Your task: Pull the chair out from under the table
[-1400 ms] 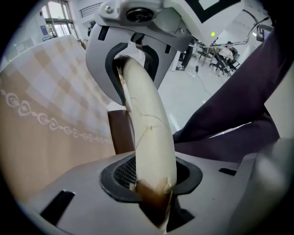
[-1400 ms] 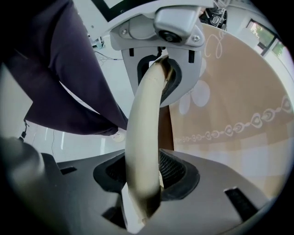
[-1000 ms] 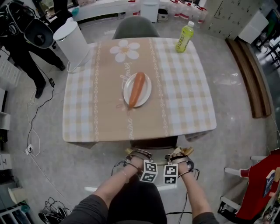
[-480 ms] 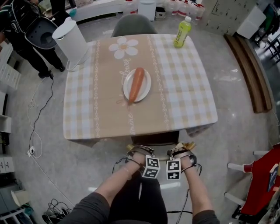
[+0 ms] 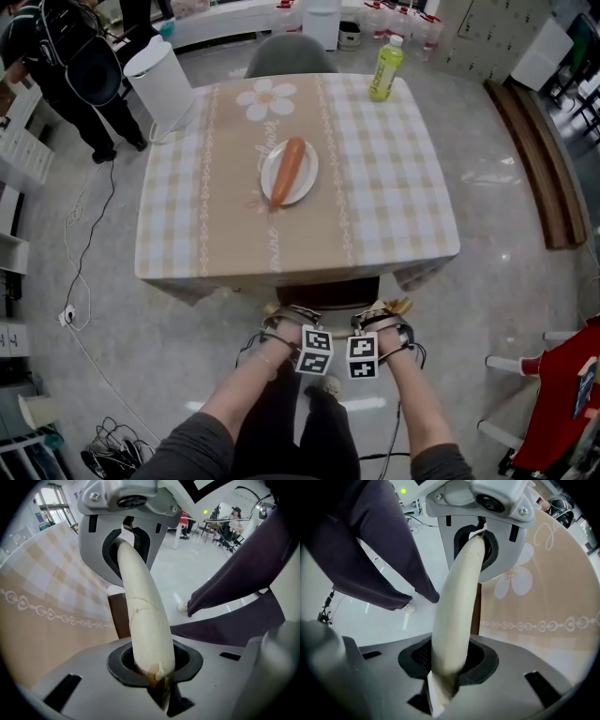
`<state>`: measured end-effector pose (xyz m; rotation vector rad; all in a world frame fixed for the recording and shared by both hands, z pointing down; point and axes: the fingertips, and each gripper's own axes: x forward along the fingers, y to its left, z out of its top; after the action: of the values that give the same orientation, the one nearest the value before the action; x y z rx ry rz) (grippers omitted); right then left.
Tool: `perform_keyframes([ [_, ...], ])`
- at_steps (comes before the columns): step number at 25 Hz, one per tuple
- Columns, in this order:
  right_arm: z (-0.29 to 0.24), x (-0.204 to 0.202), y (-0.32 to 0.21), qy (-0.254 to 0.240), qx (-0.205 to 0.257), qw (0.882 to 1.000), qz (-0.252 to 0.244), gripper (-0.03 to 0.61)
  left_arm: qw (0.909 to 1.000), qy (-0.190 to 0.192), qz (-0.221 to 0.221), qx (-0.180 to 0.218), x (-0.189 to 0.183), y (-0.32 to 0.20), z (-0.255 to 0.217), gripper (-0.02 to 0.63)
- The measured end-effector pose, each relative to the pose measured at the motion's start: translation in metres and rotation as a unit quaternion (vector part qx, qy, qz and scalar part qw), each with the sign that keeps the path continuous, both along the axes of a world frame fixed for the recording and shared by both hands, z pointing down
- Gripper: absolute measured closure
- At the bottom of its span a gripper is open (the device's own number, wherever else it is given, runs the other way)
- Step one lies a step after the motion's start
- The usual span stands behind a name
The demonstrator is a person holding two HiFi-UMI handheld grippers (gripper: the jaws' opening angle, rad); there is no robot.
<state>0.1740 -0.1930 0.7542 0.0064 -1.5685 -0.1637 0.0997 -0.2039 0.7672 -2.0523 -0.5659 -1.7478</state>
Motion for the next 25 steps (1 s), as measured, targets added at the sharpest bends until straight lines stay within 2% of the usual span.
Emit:
perform_keyframes([
  [25, 0.001, 0.011, 0.039, 0.018, 0.021, 0.999, -0.026, 0.476, 0.9993, 0.008, -0.026, 0.025, 0.01, 0.042, -0.001, 0.54],
])
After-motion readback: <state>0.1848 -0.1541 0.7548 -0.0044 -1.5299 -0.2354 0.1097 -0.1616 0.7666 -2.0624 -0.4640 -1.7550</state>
